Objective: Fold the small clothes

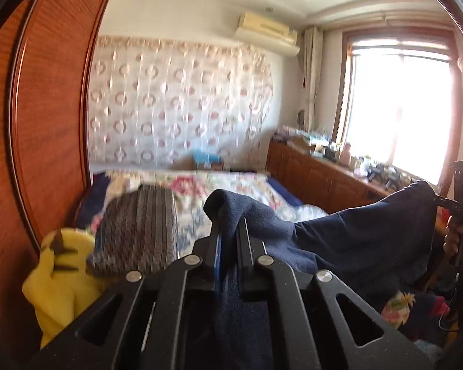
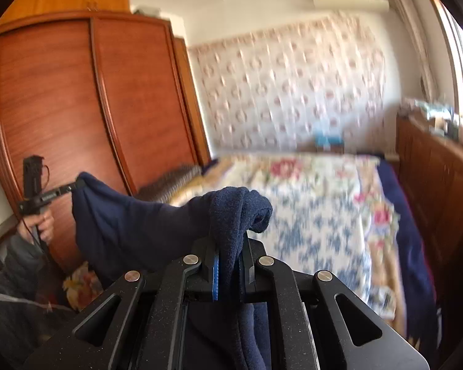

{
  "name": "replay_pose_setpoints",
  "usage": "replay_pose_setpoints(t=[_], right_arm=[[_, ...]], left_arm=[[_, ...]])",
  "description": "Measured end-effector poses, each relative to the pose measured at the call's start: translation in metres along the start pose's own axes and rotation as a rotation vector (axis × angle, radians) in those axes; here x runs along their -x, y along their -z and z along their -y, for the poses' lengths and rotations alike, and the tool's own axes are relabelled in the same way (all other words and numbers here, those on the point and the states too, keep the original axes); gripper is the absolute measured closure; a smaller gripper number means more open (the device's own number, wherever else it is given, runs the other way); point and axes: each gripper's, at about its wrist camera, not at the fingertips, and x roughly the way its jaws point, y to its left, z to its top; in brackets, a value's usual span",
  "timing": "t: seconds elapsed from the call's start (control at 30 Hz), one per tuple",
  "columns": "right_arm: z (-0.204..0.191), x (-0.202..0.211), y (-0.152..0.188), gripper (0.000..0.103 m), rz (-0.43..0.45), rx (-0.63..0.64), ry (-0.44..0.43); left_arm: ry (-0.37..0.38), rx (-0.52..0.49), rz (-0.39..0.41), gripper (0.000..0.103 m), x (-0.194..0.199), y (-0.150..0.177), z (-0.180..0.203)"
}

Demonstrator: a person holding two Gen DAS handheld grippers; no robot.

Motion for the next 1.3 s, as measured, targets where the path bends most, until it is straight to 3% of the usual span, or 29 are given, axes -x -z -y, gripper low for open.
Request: replay_pose_setpoints(t=[0.2, 0.47, 0.6, 0.7, 0.83, 1.03, 1.07, 1.17, 1.3], right_arm=[[-0.013, 0.022, -0.046, 0.097, 0.059, 0.085, 0.054], [-0.022, 0.047, -0.072, 0.097, 0.113, 0.12, 0.05], [-0.023, 0.052, -0.08, 0.097, 0.123, 0.144, 0.07], [-0.014, 0.037, -0.087, 0.097, 0.103, 0.169, 0.124], [0.022, -0.016, -0.1, 0.097, 0.04, 0.148, 0.186], [0.099, -0.147, -0.094, 0.097, -0.12, 0.118, 0.299], [0.114, -0.177, -0.086, 0.091, -0.156, 0.114, 0.332], [0.147, -0.235, -0.062, 0.073, -0.307, 0.081, 0.412], [0.168, -0.264, -0.028, 0.071, -0.369, -0.007, 0.425]], left_arm=[[0.005, -0.013, 0.101, 0.099, 0.016, -0.034, -0.003], [-0.001, -0.021, 0.196, 0.099, 0.038, -0.056, -0.009], [-0.037, -0.038, 0.192, 0.099, 0.023, -0.058, -0.015], [-0.068, -0.037, 0.161, 0.099, -0.011, -0.06, -0.024], [-0.128, -0.031, 0.059, 0.098, -0.102, -0.055, -0.046], [-0.227, -0.05, -0.115, 0.091, -0.233, -0.026, -0.059], [-0.218, -0.046, -0.164, 0.086, -0.251, -0.018, -0.061], [-0.191, -0.03, -0.23, 0.07, -0.27, -0.001, -0.058], [-0.158, -0.053, -0.296, 0.054, -0.264, 0.023, -0.043]])
